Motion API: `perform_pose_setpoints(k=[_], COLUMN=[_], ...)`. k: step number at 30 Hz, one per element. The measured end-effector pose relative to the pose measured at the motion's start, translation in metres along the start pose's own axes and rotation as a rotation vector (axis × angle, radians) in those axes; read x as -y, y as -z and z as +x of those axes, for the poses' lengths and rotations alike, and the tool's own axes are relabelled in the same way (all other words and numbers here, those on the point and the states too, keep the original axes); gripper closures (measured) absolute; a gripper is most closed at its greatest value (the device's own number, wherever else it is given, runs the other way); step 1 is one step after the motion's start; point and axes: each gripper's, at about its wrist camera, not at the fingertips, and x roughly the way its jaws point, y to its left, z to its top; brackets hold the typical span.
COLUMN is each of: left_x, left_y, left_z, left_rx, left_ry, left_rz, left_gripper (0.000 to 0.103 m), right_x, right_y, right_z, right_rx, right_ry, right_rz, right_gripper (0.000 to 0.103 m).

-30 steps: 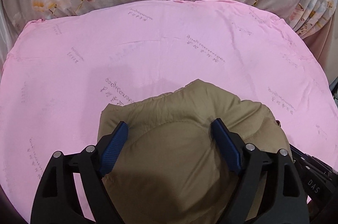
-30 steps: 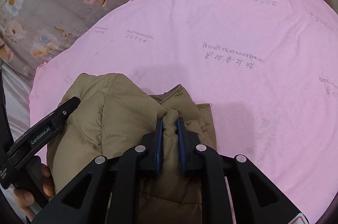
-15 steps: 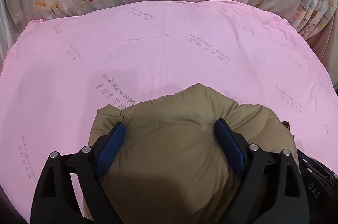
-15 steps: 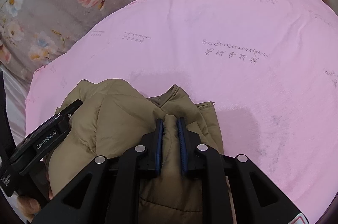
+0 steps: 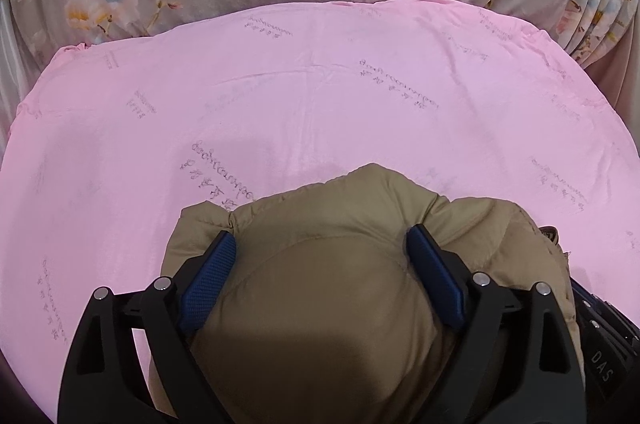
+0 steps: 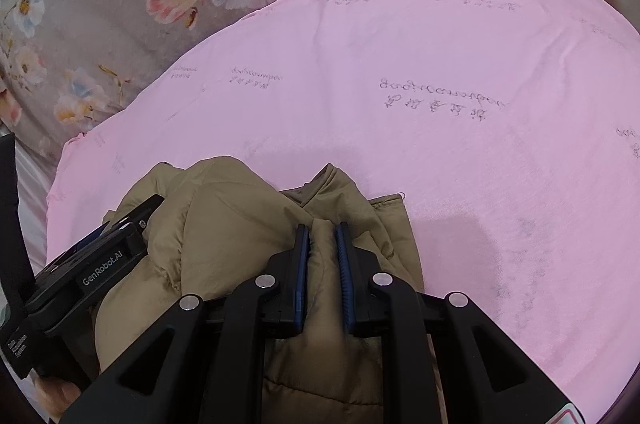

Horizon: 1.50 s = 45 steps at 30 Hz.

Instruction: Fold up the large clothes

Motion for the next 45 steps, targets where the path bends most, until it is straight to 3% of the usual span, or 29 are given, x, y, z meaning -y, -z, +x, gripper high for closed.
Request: perform_pose_setpoints(k=[4, 5, 7, 8, 9, 18, 29, 34, 39, 45], left_x=[-0.016, -0.024, -0.037, -0.048, -0.055, -0.094, -0.109, -0.114, -0.112, -0.110], left_y=[-0.001, 0.001, 0.005, 0.009, 0.013, 0.073, 0.115, 0.116, 0.114, 0.114], left_z=[-0.010, -0.017, -0.031, -0.041, -0.049, -0.072, -0.048, -0.055, -0.062, -0.052], left_rx=[-0.002, -0.008, -0.016, -0.018, -0.024, -0.180, -0.274, -0.272, -0.263, -0.270], left_ry=[0.087, 0.122, 0.158, 0.172, 0.187, 0.420, 0.702, 0.719, 0.695, 0.724], left_rz=[-0.047, -0.066, -0.097, -0.117, -0.128, -0.229, -0.377, -0.354, -0.290, -0.288], left_gripper=[0.017, 0.016, 0.013, 0.012, 0.012, 0.011, 0.005, 0.005, 0.005, 0.005], right_x=[0.015, 0.017, 0.021, 0.024, 0.027, 0.055, 0.059, 0.053, 0.069, 0.056], right_y=[0.002, 0.004, 0.010, 0.014, 0.018, 0.052, 0.092, 0.108, 0.113, 0.113], right_z=[-0.021, -0.031, -0.052, -0.061, -0.067, -0.075, -0.062, -0.066, -0.081, -0.063], right_rx=[0.020, 0.029, 0.037, 0.037, 0.035, -0.158, -0.228, -0.291, -0.279, -0.317], right_ry=[-0.061, -0.070, -0.069, -0.036, -0.030, -0.280, -0.500, -0.551, -0.439, -0.509], right_rz=[0.045, 0.046, 0.051, 0.051, 0.046, 0.141, 0.180, 0.105, 0.126, 0.125], right_gripper=[0.086, 0.081, 0.060, 0.038, 0.035, 0.033, 0.030, 0.030, 0.030, 0.023])
